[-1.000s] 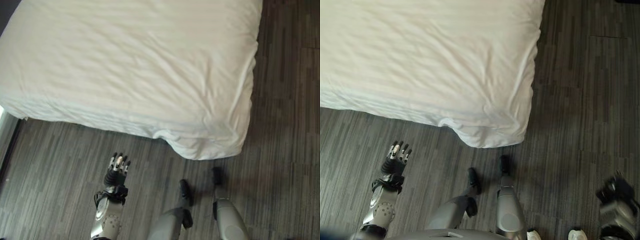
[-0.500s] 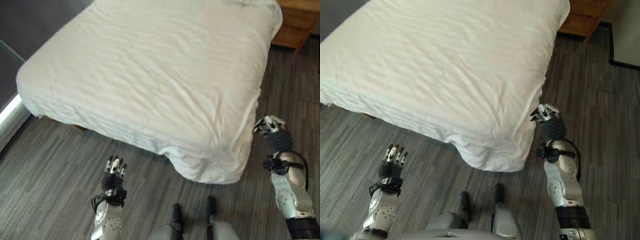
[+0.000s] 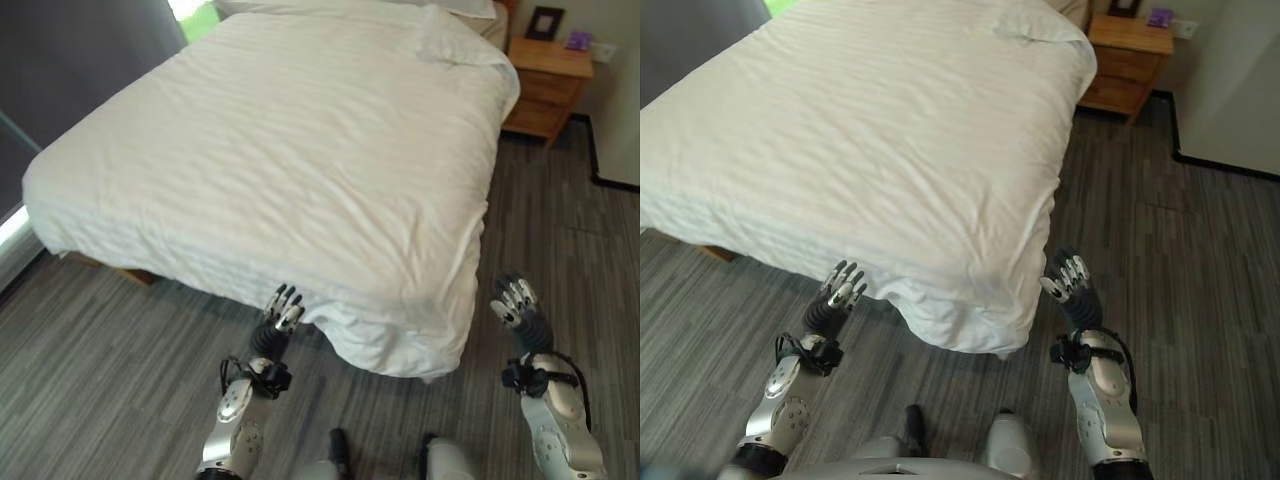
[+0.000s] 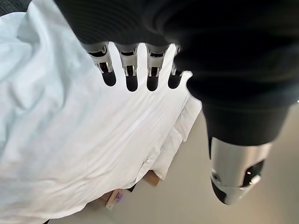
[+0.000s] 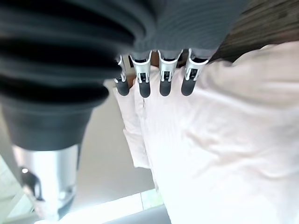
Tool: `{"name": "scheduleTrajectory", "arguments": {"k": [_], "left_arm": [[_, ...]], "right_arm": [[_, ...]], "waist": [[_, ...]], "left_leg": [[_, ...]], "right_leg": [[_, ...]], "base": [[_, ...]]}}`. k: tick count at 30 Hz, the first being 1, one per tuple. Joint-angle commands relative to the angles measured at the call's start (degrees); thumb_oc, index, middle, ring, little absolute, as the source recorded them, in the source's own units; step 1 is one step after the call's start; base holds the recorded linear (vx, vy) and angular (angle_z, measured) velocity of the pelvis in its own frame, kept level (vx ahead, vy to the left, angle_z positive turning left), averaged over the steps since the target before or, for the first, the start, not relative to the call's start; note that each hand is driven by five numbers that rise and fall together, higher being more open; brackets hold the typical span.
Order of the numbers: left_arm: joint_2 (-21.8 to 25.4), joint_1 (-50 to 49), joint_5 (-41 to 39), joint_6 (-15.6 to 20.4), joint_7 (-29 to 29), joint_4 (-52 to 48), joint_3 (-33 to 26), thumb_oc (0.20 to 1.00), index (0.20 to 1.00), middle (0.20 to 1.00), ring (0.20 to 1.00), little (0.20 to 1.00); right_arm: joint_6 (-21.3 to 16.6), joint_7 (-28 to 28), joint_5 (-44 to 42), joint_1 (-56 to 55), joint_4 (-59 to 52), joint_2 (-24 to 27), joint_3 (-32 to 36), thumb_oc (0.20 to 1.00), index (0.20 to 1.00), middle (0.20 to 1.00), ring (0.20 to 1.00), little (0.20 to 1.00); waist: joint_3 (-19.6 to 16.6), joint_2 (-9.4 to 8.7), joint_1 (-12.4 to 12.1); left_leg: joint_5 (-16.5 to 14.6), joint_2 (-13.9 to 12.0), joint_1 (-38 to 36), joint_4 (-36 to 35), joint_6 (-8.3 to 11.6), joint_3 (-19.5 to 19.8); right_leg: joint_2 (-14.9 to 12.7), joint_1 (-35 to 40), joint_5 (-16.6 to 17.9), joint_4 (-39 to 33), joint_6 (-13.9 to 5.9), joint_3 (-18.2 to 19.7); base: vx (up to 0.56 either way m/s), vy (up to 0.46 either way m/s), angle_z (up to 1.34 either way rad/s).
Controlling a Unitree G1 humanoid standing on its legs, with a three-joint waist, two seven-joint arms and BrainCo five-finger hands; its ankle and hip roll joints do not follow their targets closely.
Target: Making the bed.
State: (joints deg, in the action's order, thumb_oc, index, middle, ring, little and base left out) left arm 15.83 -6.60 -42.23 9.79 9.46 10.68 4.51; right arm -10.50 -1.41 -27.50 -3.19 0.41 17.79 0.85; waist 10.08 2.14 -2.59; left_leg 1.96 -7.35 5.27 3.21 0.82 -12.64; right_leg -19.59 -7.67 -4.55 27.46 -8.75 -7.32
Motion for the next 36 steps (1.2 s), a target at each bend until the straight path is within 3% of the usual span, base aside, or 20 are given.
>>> {"name": "scheduleTrajectory", "arguments": {"k": [1,2,3,4,5,6,8,11,12,14,15,16,18,28,34,35,36], "left_arm": [[4.4,-5.4,-1.2,3.5,1.5,-4.6,-8.6,1.0,1.0,1.0,1.0,1.0],[4.4,-6.7,-1.1,4.0,1.2,-4.8,-10.8,1.0,1.0,1.0,1.0,1.0],[3.8,-6.6,-1.8,3.9,1.2,-3.9,-11.9,1.0,1.0,1.0,1.0,1.0],[3.7,-6.6,-1.8,3.9,1.3,-3.9,-11.9,1.0,1.0,1.0,1.0,1.0],[0.8,-5.7,-3.1,3.8,0.8,-1.1,-13.9,1.0,1.0,1.0,1.0,1.0],[0.8,-5.6,-3.1,3.8,0.8,-1.1,-13.9,1.0,1.0,1.0,1.0,1.0],[-0.3,-6.8,-1.8,3.8,0.2,-2.1,-15.3,1.0,1.0,1.0,1.0,1.0],[-0.6,-6.6,-2.7,3.8,1.3,-3.0,-16.8,1.0,1.0,1.0,1.0,1.0],[-0.6,-6.6,-2.7,3.7,1.3,-3.0,-16.8,1.0,1.0,1.0,1.0,1.0],[-1.1,-5.0,-1.4,3.6,0.7,-1.3,-15.7,1.0,1.0,1.0,1.0,1.0],[-1.1,-4.5,-1.0,3.5,0.3,-0.9,-15.2,1.0,1.0,1.0,1.0,1.0],[-1.0,-3.7,-0.4,3.6,-0.2,-0.2,-14.2,1.0,1.0,1.0,1.0,1.0],[-1.7,-2.8,-0.3,3.5,-0.7,-0.3,-12.8,1.0,1.0,1.0,1.0,1.0],[-3.2,-5.3,0.8,2.5,-0.9,1.2,-14.4,1.0,1.0,1.0,1.0,1.0],[-1.3,-3.0,1.2,3.2,-2.2,0.9,-14.4,1.0,1.0,1.0,1.0,1.0],[-0.5,-2.6,2.2,3.5,-2.6,0.7,-14.1,1.0,1.0,1.0,1.0,1.0],[0.3,-2.3,2.5,3.4,-2.5,0.2,-14.0,1.0,1.0,1.0,1.0,1.0]], "right_arm": [[-4.1,1.2,1.5,4.1,-4.1,2.3,4.3,1.0,1.0,1.0,1.0,1.0],[-4.6,1.6,0.7,3.6,-4.4,2.8,5.1,1.0,1.0,1.0,1.0,1.0],[-4.6,1.6,0.2,3.2,-4.5,2.7,5.8,1.0,1.0,1.0,1.0,1.0],[-4.6,1.6,0.2,3.2,-4.5,2.7,5.8,1.0,1.0,1.0,1.0,1.0],[-4.8,3.5,1.1,0.7,-3.2,3.7,9.4,1.0,1.0,1.0,1.0,1.0],[-4.8,3.5,1.1,0.7,-3.1,3.7,9.4,1.0,1.0,1.0,1.0,1.0],[-4.5,3.7,0.0,0.9,-1.8,3.0,9.5,1.0,1.0,1.0,1.0,1.0],[-3.7,3.5,0.9,-1.7,-0.8,1.3,10.9,1.0,1.0,1.0,1.0,1.0],[-3.7,3.5,1.0,-1.9,-0.9,1.2,10.9,1.0,1.0,1.0,1.0,1.0],[-3.0,5.1,3.9,-3.5,0.1,0.0,12.0,1.0,1.0,1.0,1.0,1.0],[-3.2,5.5,3.3,-3.8,-0.1,-0.9,12.4,1.0,1.0,1.0,1.0,1.0],[-3.4,5.8,2.1,-4.1,-0.2,-2.1,12.5,1.0,1.0,1.0,1.0,1.0],[-2.9,5.7,-0.1,-5.6,0.2,-4.5,10.9,1.0,1.0,1.0,1.0,1.0],[-1.3,2.7,-2.8,-7.6,-0.2,-6.5,9.4,1.0,1.0,1.0,1.0,1.0],[-1.3,2.9,-2.5,-6.1,0.0,-6.6,7.9,1.0,1.0,1.0,1.0,1.0],[-1.2,2.8,-2.2,-6.1,-0.1,-6.8,7.3,1.0,1.0,1.0,1.0,1.0],[-1.3,2.9,-1.7,-5.8,-0.5,-6.9,7.0,1.0,1.0,1.0,1.0,1.0]], "waist": [[-1.4,-3.22,-3.3],[-1.8,-3.43,-3.4],[-2.2,-2.89,-3.1],[-2.2,-2.86,-3.2],[-1.0,-3.48,-2.4],[-0.9,-3.42,-2.3],[-0.4,-5.19,-2.9],[-2.0,-6.11,-1.8],[-2.0,-6.1,-2.0],[-3.6,-5.01,-0.5],[-4.2,-4.16,0.5],[-4.4,-3.38,1.2],[-5.5,-2.28,2.6],[-4.9,-2.46,2.4],[-2.4,-2.0,2.6],[-2.1,-1.71,2.5],[-1.9,-1.3,1.9]], "left_leg": [[8.2,-10.5,4.9,0.8,8.6,2.2],[10.6,-12.2,5.0,-0.6,9.94,1.9],[13.8,-13.0,4.2,-2.9,10.78,2.3],[13.9,-13.0,4.1,-3.0,10.8,2.3],[16.0,-12.2,3.0,-1.8,10.48,7.6],[16.0,-12.2,3.3,-1.6,10.42,7.7],[9.7,-5.6,1.9,6.8,8.39,15.2],[4.2,-0.8,0.5,10.8,5.15,11.3],[3.7,-0.8,0.6,11.3,5.06,11.2],[-1.0,5.2,-1.0,7.8,1.75,6.8],[-1.7,5.8,-2.6,3.6,1.07,4.6],[-0.9,5.8,-4.3,-0.5,0.9,2.6],[0.2,7.1,-6.9,-5.7,0.86,4.4],[1.0,7.4,-8.3,-7.8,0.51,5.2],[1.3,6.5,-7.5,-7.7,-0.55,5.1],[1.4,6.1,-7.5,-7.6,-0.45,5.2],[1.5,4.7,-7.3,-7.5,-0.01,4.8]], "right_leg": [[3.0,14.2,3.7,-22.2,-2.17,-3.5],[4.7,15.9,1.5,-26.1,-2.66,-3.5],[6.3,15.2,0.9,-26.1,-1.68,-2.4],[6.4,15.2,0.9,-26.1,-1.66,-2.4],[9.8,14.8,0.6,-26.9,0.5,-0.6],[9.9,14.8,0.7,-27.0,0.49,-0.6],[10.0,12.0,3.5,-27.0,1.26,1.2],[11.2,10.7,5.4,-29.1,2.54,2.4],[11.2,10.8,5.4,-29.2,2.46,2.5],[12.9,10.8,6.0,-30.3,2.57,1.3],[13.6,10.5,6.3,-30.4,2.54,0.8],[14.0,10.2,6.4,-30.3,2.43,0.3],[14.7,10.4,6.7,-31.1,2.37,-0.3],[14.2,11.2,7.5,-30.8,2.28,-1.3],[15.1,4.8,5.8,-19.7,1.6,2.0],[14.3,4.0,5.9,-18.7,1.16,2.6],[10.9,4.0,6.9,-18.6,1.13,1.2]], "base": [[-0.33,-0.603,-0.76],[-0.29,-0.561,-0.59],[-0.16,-0.33,-0.21],[-0.3,-0.537,-0.32],[-0.26,-0.432,-0.39],[-0.37,-0.564,-0.39],[-0.24,-0.359,-0.2],[-0.15,-0.292,-1.57],[-0.09,-0.201,-0.13],[-0.05,-0.111,0.26],[-0.04,0.009,0.01],[-0.06,0.05,-0.01],[-0.03,0.049,0.24],[-0.02,0.035,0.22],[-0.06,0.009,-0.01],[-0.02,-0.142,-0.04],[-0.01,-0.227,-0.04]]}}
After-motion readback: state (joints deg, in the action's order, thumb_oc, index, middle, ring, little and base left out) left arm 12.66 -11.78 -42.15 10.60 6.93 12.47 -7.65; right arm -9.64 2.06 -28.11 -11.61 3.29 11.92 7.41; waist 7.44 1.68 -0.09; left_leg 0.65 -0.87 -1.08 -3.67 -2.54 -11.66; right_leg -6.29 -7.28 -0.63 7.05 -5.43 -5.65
